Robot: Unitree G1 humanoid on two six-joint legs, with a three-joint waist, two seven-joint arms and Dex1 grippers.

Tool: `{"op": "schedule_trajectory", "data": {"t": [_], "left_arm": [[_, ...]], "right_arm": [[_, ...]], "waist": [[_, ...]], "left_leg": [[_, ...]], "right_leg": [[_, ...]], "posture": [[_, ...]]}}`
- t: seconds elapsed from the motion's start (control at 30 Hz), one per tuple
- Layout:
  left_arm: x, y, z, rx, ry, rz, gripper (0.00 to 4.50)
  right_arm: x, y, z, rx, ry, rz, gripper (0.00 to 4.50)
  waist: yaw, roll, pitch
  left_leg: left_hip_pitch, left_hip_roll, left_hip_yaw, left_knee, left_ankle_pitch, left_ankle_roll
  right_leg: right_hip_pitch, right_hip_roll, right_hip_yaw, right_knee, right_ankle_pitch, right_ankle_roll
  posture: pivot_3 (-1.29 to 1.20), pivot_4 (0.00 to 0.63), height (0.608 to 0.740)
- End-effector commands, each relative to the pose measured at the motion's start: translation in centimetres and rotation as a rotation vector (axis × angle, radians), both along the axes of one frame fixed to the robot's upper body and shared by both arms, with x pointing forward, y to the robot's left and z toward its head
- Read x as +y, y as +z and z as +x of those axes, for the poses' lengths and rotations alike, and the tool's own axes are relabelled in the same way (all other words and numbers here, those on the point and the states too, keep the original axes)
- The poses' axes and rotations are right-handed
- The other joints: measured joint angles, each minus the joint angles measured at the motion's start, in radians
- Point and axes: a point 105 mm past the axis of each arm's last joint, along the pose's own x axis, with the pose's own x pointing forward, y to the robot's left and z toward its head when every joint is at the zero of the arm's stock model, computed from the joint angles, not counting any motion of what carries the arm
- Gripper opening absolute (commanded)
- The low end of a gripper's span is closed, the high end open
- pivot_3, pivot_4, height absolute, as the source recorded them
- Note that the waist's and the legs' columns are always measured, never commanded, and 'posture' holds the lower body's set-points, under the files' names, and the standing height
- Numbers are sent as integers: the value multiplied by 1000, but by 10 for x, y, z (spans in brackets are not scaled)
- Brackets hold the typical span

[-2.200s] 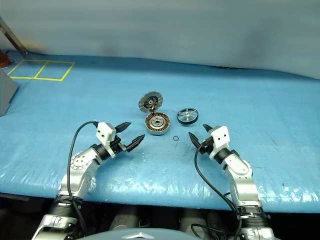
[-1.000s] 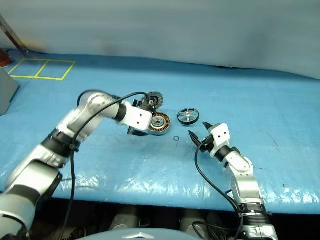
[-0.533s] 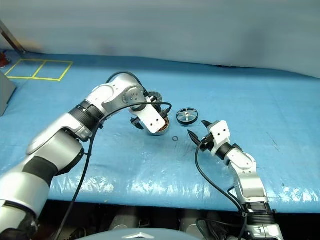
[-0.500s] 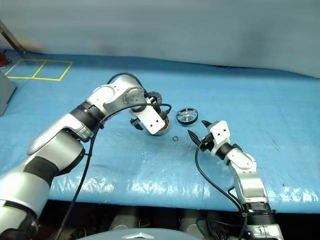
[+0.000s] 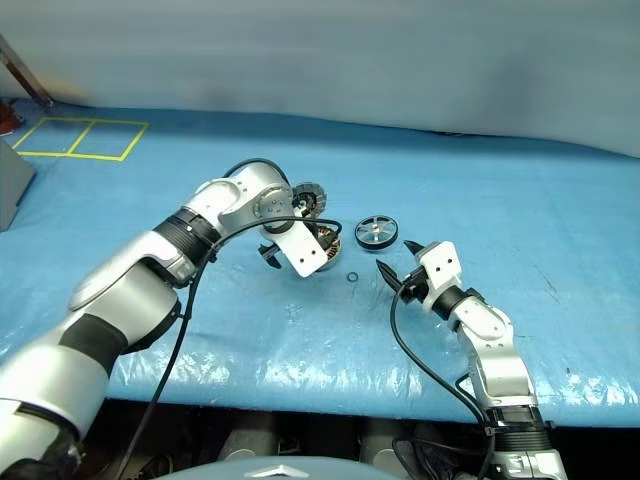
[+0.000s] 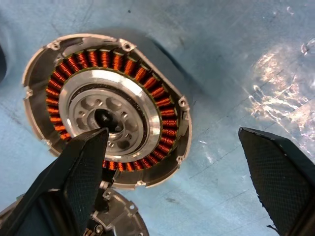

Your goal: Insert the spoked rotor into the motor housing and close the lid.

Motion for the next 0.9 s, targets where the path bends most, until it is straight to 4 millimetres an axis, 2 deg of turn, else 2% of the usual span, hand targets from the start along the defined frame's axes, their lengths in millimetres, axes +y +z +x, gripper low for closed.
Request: {"op": "schedule_trajectory", "data": {"t": [0.03,0.43,0.53,0.63,0.7,0.9], "left_arm": [[-1,2,1,-4,-6,-2,4485],[-12,-13,7,-7,19,-21,4485],[-11,-13,10,-21,21,-7,3933],[-9,-14,12,-24,36,-9,2887],[-7,-16,13,-21,44,-12,2348],[-2,-16,14,-20,47,-41,2312]], "right_arm": [[0,14,1,-52,3,-4,3531],[3,13,1,-54,13,0,3531],[2,13,1,-54,11,1,3531],[1,14,1,-60,5,2,3531],[1,15,1,-65,0,4,3531],[0,15,1,-69,-11,10,3531]], "waist": [[0,0,0],[3,0,0],[5,0,0],[1,0,0],[-2,0,0],[-2,0,0]], "left_leg": [[0,0,0,0,0,0],[1,0,0,2,0,1],[1,0,-1,5,-1,2],[0,0,-1,7,-2,4],[0,0,0,7,-3,4],[0,0,0,7,-3,4]], "right_leg": [[0,0,0,0,0,0],[1,0,0,1,1,1],[2,-1,0,1,1,2],[2,-2,0,1,2,3],[2,-2,0,1,2,3],[2,-2,0,2,2,3]], "posture": [[0,150,740],[0,150,740],[0,150,740],[0,150,740],[0,150,740],[0,150,740]]}}
